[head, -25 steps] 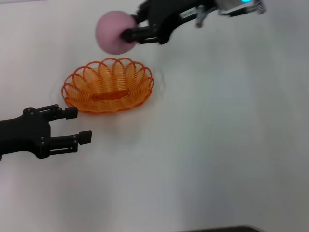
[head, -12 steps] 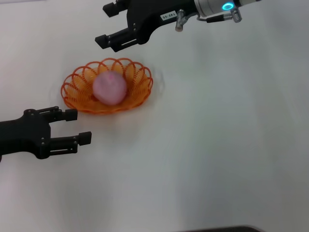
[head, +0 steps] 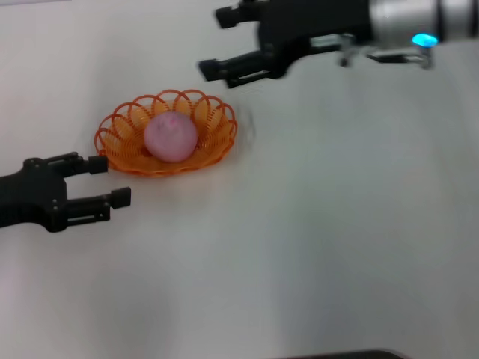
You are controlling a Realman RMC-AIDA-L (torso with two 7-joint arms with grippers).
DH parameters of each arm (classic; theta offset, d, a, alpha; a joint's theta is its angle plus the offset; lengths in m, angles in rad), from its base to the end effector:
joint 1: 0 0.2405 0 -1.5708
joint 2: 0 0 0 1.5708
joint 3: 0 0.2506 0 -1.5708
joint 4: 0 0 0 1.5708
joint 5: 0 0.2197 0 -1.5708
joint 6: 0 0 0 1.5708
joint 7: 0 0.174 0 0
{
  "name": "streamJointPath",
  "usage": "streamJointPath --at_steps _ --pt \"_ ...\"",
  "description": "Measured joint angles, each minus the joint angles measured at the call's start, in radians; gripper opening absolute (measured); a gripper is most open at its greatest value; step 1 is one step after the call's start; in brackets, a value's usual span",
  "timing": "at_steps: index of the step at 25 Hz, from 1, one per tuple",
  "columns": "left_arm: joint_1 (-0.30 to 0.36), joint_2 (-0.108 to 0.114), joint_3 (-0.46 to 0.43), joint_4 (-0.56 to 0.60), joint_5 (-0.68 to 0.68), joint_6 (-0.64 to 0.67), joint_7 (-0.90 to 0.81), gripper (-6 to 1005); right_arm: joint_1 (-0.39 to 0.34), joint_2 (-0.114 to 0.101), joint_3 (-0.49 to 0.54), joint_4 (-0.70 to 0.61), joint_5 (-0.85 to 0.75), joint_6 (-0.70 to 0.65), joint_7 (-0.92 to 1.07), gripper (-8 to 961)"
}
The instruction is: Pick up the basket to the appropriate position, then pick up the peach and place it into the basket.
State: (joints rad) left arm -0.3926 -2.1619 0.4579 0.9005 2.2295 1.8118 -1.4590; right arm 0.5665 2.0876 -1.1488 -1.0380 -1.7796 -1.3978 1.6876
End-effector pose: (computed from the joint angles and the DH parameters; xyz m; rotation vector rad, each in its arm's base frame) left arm -0.2851 0.2839 0.0011 -2.7249 -0.8044 -0.6624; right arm 0.1359 0.3808 -0.0239 -2.8287 0.3435 0.6493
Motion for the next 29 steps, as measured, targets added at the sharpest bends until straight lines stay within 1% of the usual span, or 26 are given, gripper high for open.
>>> streamJointPath --at_steps 4,7,9,12,17,20,26,29 --pt "-0.001 0.001 -0.019 0.000 -0.009 -0.001 0.004 799 -0.146 -0.001 0.085 -0.014 0.145 -0.120 -0.146 929" --pt "-0.004 0.001 -0.020 -0.001 -0.011 -0.005 0.005 799 -0.215 -0.003 0.158 0.026 0.170 -0.175 -0.221 925" --pt "-0.006 0.001 -0.020 -0.003 -0.011 -0.013 0.005 798 -0.236 -0.010 0.189 0.072 0.134 -0.207 -0.255 922" --pt "-0.007 0.000 -0.019 -0.008 -0.011 -0.028 0.005 798 -0.252 -0.020 0.221 0.114 0.010 -0.238 -0.310 918" --pt "-0.008 -0.001 -0.019 -0.010 -0.011 -0.050 0.006 799 -0.255 -0.017 0.323 0.115 -0.155 -0.233 -0.329 911" --pt "-0.008 -0.001 -0.014 -0.019 -0.011 -0.065 0.006 799 -0.249 -0.015 0.355 0.115 -0.192 -0.229 -0.328 878" --pt "-0.008 -0.001 -0.010 -0.033 -0.006 -0.075 0.006 798 -0.245 -0.006 0.359 0.115 -0.198 -0.228 -0.335 812" --pt "-0.004 -0.002 -0.010 -0.037 -0.005 -0.075 0.006 798 -0.238 -0.006 0.359 0.113 -0.203 -0.227 -0.335 790"
